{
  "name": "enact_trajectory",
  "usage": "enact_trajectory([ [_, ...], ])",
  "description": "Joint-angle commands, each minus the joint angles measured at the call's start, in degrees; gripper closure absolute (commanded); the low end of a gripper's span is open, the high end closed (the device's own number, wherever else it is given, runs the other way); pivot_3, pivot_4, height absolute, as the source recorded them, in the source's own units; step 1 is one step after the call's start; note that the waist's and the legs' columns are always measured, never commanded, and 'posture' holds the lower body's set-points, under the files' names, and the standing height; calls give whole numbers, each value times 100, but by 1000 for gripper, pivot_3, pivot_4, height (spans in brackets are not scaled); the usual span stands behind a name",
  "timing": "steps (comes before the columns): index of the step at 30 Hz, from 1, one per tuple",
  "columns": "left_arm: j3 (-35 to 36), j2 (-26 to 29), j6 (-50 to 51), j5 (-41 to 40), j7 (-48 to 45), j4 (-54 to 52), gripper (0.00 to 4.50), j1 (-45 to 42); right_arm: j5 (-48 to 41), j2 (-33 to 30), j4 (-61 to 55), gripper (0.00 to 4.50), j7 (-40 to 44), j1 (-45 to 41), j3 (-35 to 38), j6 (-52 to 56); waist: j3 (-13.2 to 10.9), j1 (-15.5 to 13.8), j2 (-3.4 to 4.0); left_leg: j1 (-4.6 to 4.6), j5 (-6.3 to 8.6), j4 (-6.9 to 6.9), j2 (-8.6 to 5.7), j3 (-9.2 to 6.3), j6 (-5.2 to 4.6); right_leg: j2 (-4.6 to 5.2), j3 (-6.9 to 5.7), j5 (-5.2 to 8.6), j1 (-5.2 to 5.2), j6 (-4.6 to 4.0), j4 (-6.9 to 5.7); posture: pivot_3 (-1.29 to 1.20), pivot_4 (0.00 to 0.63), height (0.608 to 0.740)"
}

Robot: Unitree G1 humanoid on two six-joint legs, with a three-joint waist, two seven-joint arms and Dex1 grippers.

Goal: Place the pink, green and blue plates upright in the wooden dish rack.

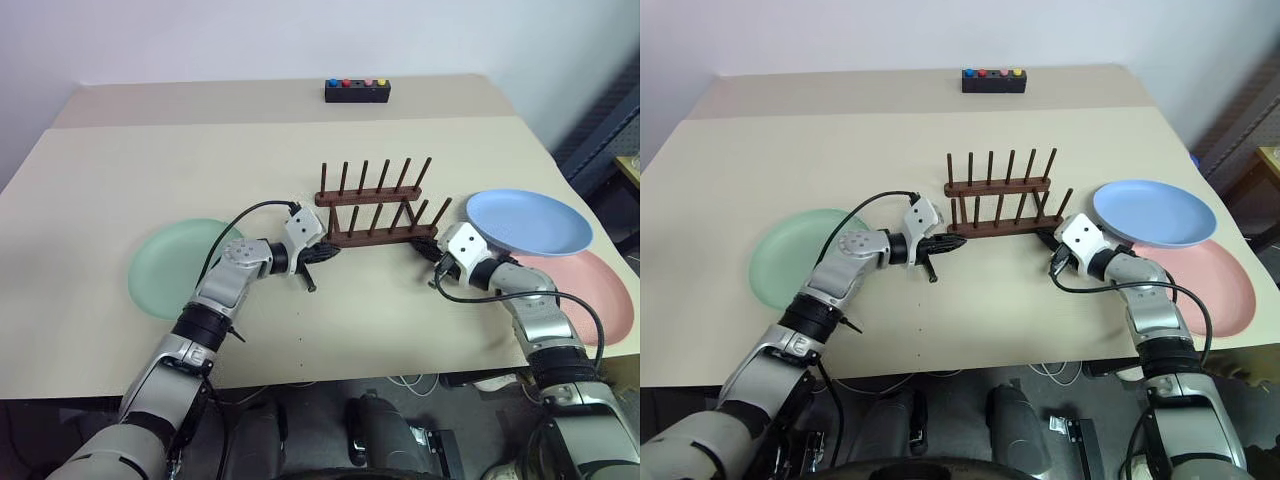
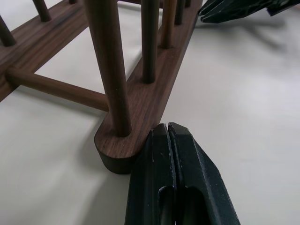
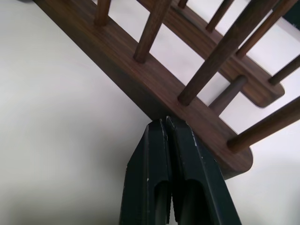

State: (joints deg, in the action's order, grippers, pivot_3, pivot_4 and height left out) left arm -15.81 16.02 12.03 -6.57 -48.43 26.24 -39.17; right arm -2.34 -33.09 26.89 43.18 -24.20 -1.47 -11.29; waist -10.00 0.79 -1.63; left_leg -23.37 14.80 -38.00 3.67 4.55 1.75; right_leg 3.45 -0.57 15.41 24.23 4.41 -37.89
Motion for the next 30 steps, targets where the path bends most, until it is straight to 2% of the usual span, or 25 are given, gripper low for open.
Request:
enact_trajectory([
  [1, 178, 40, -322, 54, -108, 222, 4500, -235, 14, 8, 132, 4402, 40, -253, 23, -204, 0, -2, 0, 0, 0, 0, 0, 0, 0, 0, 0, 0, 0, 0, 0, 0, 150, 740],
  [21, 390, -25, -756, 177, -261, 1048, 4500, -689, 164, 26, 831, 4402, 5, -671, -2, -559, 0, -1, 0, -1, 0, 0, 0, 2, 0, 0, 0, -1, 1, 1, 1, 0, 150, 740],
  [30, 436, -106, -778, 227, -286, 1057, 4500, -691, 270, 114, 1172, 4402, -117, -889, -28, -737, 0, 6, 0, -1, 0, 0, 0, 3, 0, 0, 0, -1, 1, 1, 1, 0, 150, 740],
])
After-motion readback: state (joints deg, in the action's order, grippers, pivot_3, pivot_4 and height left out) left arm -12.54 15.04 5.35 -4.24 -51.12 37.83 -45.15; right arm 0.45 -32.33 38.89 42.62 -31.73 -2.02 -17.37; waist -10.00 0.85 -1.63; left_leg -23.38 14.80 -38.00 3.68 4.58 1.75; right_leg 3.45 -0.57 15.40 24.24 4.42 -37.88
